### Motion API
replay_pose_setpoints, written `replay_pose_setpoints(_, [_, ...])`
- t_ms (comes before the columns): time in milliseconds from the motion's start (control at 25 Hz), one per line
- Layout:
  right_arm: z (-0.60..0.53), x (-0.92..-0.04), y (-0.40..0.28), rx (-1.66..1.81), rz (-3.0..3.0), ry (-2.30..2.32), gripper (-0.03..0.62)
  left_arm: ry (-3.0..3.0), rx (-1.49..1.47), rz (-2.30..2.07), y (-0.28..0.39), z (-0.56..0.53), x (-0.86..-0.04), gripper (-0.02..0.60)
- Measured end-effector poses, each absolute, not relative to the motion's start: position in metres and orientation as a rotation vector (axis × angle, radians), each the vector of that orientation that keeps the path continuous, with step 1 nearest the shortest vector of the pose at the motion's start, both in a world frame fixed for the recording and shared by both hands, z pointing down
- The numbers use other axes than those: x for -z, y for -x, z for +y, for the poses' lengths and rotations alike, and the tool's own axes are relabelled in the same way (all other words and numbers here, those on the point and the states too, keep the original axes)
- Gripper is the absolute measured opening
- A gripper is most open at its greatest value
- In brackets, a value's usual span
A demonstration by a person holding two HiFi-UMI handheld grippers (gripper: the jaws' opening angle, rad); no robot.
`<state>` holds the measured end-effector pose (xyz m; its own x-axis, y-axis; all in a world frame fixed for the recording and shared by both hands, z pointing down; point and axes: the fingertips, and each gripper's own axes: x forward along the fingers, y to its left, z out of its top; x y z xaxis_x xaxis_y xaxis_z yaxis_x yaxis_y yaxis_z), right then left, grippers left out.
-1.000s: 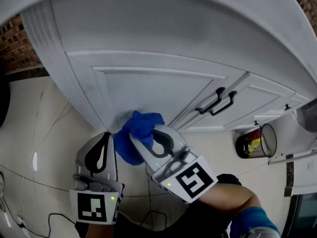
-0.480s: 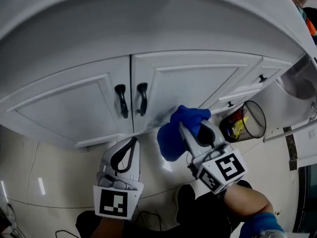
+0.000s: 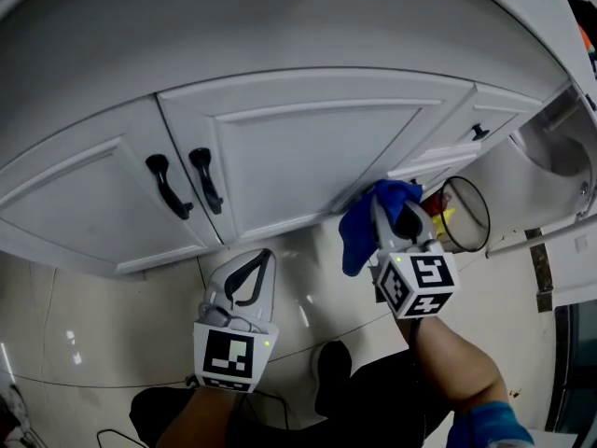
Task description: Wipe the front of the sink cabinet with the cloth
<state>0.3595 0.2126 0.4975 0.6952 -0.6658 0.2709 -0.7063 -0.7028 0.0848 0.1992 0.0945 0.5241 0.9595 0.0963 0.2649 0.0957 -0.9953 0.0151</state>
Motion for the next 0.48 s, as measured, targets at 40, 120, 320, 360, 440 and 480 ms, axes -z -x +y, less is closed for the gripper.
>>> replay_pose_setpoints(40, [0.212, -0.5, -0.364, -0.325, -1.098, -2.719, 0.086, -3.109, -0.417, 0.158, -0.2, 0.096, -0.523, 0.003])
replay_pose_setpoints(120, [0.212, -0.508, -0.372, -0.346, -1.075, -2.716, 0.086, -3.111, -0.398, 0.159, -0.2, 0.096, -0.52, 0.003])
replay_pose_setpoints(320, [0.196, -0.533, -0.366, -0.433, -1.114, -2.665, 0.087, -3.095, -0.341, 0.089, -0.197, 0.081, -0.51, 0.003])
replay_pose_setpoints(360, [0.19, -0.534, -0.361, -0.435, -1.134, -2.651, 0.087, -3.097, -0.343, 0.075, -0.195, 0.077, -0.51, 0.003])
replay_pose_setpoints(440, [0.176, -0.534, -0.349, -0.428, -1.18, -2.629, 0.087, -3.11, -0.355, 0.054, -0.192, 0.069, -0.509, 0.003])
replay_pose_setpoints(480, [0.168, -0.532, -0.343, -0.417, -1.205, -2.617, 0.087, -3.114, -0.352, 0.04, -0.19, 0.065, -0.508, 0.003])
